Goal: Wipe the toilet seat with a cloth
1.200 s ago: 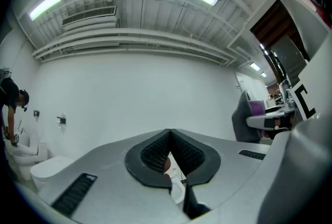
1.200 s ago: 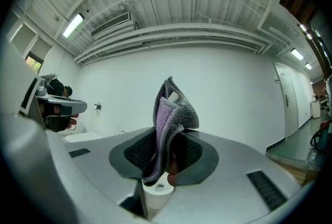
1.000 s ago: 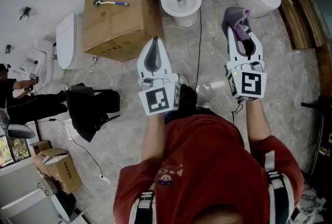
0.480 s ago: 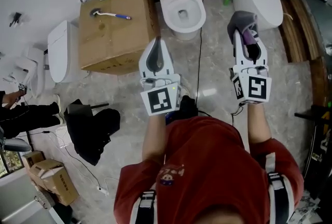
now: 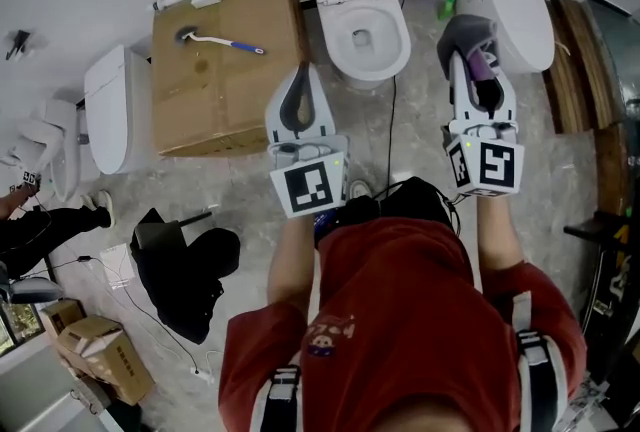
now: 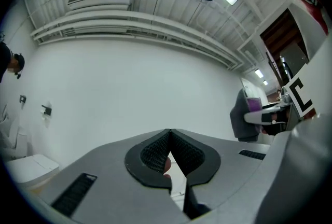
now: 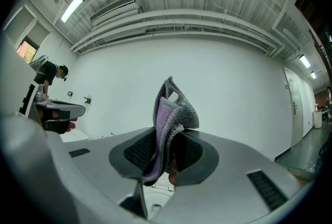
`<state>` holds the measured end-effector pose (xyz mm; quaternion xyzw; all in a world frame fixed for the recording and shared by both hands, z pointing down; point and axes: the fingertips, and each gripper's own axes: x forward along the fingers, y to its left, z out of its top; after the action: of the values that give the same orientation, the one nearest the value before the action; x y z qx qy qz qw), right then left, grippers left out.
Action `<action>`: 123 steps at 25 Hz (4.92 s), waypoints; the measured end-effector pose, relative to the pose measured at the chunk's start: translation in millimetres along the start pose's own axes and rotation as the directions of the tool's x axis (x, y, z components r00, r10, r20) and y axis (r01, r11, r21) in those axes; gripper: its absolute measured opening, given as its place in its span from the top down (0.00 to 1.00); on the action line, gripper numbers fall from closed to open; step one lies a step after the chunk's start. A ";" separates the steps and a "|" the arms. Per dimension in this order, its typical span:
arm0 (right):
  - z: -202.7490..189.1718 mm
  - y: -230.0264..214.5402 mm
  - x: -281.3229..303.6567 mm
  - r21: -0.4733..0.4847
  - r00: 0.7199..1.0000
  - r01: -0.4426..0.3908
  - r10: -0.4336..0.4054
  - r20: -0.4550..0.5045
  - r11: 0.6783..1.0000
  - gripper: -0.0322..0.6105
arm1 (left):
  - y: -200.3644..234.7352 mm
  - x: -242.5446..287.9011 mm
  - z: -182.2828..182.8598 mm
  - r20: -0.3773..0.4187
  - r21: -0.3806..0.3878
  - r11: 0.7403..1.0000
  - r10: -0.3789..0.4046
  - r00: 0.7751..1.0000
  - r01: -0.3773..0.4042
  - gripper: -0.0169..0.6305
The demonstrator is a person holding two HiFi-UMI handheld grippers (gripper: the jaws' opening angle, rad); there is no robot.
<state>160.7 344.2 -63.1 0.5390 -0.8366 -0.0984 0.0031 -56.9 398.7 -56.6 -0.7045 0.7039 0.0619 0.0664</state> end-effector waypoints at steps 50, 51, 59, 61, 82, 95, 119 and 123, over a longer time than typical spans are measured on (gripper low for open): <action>-350.1 -56.4 392.6 0.096 0.952 -0.163 0.182 -0.247 0.982 0.80 | 39.9 392.1 -302.8 -0.064 0.006 0.995 0.099 0.993 -0.099 0.95; -364.0 -52.9 392.3 0.096 0.951 -0.158 0.178 -0.253 0.983 0.80 | 40.5 392.7 -316.0 -0.069 0.006 0.995 0.100 0.993 -0.100 0.95; -472.4 -45.5 398.6 0.079 0.944 -0.105 0.124 -0.305 0.991 0.80 | 38.9 389.6 -428.6 -0.164 0.003 0.999 0.054 0.985 -0.054 0.96; -498.1 -46.7 403.8 0.089 0.942 -0.092 0.115 -0.314 0.992 0.80 | 39.3 389.1 -451.3 -0.175 0.017 0.998 0.057 0.983 -0.055 0.95; -665.1 -76.0 488.3 -0.063 0.870 -0.009 -0.023 -0.493 0.998 0.80 | 48.5 388.0 -553.0 -0.232 0.048 0.992 0.121 0.965 -0.112 0.95; -675.0 -24.7 489.2 -0.003 0.848 -0.024 0.019 -0.529 1.000 0.80 | 82.2 360.6 -552.7 -0.270 0.056 0.985 0.172 0.947 -0.163 0.95; -633.8 194.2 519.6 0.028 0.779 -0.422 0.378 -0.500 0.906 0.80 | 136.7 276.2 -551.8 -0.342 -0.012 0.950 0.288 0.894 -0.311 0.95; -629.8 217.3 526.0 -0.006 0.750 -0.477 0.403 -0.525 0.879 0.80 | 133.9 271.6 -546.3 -0.341 -0.024 0.951 0.281 0.897 -0.307 0.95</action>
<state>-185.5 -145.1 537.9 0.3312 -0.8996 -0.0075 0.2845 -193.8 32.9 430.7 -0.5921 0.8004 -0.0220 -0.0909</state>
